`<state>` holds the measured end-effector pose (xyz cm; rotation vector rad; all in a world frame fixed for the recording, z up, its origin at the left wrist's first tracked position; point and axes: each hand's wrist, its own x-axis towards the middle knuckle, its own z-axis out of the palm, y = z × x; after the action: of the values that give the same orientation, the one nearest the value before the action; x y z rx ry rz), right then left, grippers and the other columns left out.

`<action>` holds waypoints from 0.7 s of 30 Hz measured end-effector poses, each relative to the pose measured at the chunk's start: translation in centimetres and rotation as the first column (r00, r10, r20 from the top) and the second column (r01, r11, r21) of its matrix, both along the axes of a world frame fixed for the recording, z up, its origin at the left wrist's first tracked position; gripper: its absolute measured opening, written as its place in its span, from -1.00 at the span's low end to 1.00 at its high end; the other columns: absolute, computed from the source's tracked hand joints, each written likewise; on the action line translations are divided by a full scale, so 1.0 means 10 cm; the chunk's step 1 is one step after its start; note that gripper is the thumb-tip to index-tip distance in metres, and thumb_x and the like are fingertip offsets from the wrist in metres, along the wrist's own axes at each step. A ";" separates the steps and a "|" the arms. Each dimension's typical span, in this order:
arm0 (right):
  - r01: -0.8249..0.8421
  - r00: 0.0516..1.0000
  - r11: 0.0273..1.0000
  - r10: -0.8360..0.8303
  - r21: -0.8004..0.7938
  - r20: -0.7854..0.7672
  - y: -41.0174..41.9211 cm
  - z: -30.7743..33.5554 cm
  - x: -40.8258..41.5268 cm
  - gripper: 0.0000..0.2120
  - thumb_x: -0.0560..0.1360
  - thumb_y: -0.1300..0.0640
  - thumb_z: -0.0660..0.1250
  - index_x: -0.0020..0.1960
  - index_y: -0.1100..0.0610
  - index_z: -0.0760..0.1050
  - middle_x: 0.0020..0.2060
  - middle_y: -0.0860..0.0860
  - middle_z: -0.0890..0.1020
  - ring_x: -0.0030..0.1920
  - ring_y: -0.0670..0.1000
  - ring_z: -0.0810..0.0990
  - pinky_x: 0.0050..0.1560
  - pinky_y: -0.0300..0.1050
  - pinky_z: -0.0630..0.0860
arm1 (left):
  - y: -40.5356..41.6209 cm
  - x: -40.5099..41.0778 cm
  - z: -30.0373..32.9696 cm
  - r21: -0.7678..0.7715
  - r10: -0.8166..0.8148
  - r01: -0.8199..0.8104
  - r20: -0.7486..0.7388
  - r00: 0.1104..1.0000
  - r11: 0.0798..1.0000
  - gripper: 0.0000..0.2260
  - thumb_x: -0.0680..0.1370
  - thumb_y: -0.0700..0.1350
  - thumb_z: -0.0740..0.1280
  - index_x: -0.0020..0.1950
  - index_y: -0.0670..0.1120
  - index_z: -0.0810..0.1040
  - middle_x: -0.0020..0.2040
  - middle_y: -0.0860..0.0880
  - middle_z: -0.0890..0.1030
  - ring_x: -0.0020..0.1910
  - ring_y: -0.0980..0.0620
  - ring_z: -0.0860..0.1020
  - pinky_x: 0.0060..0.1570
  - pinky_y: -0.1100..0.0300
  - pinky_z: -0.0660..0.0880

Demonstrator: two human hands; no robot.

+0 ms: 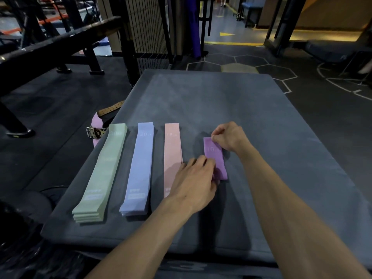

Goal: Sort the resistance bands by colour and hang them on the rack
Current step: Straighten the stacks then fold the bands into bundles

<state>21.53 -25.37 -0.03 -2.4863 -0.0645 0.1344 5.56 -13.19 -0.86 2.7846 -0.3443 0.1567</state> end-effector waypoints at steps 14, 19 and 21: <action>0.211 0.969 0.923 -0.154 0.323 -0.191 -0.29 0.02 -0.07 -0.83 0.50 0.32 0.26 -0.22 0.20 0.57 -0.31 0.14 0.60 -0.38 0.07 0.55 -0.26 -0.06 0.63 | 0.10 0.48 0.16 -0.343 0.207 -0.336 -0.361 0.909 0.877 -0.86 0.61 -0.16 0.14 0.08 -0.10 0.47 0.12 -0.07 0.61 0.08 -0.11 0.54 0.05 0.01 0.48; 0.214 0.966 0.870 -0.122 0.443 -0.227 -0.30 0.06 -0.19 -0.89 0.55 0.36 0.29 -0.12 0.27 0.56 -0.28 0.17 0.61 -0.36 0.06 0.60 -0.39 -0.15 0.65 | 0.03 0.64 0.07 -0.466 0.198 -0.385 -0.400 0.895 0.797 -0.78 0.56 -0.14 0.15 0.06 -0.08 0.57 0.12 -0.05 0.66 0.12 -0.11 0.59 0.21 -0.06 0.51; 0.213 0.972 0.882 -0.147 0.421 -0.182 -0.30 0.01 -0.20 -0.93 0.50 0.35 0.37 -0.10 0.28 0.63 -0.29 0.16 0.65 -0.34 0.05 0.64 -0.35 -0.13 0.66 | 0.01 0.64 0.07 -0.477 0.185 -0.380 -0.406 0.895 0.793 -0.74 0.58 -0.15 0.15 0.15 -0.10 0.59 0.17 -0.06 0.66 0.16 -0.10 0.58 0.24 -0.06 0.50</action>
<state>19.54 -28.36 0.06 -2.0107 0.1815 0.1982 11.99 -13.13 -0.15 2.2090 0.1979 -0.1425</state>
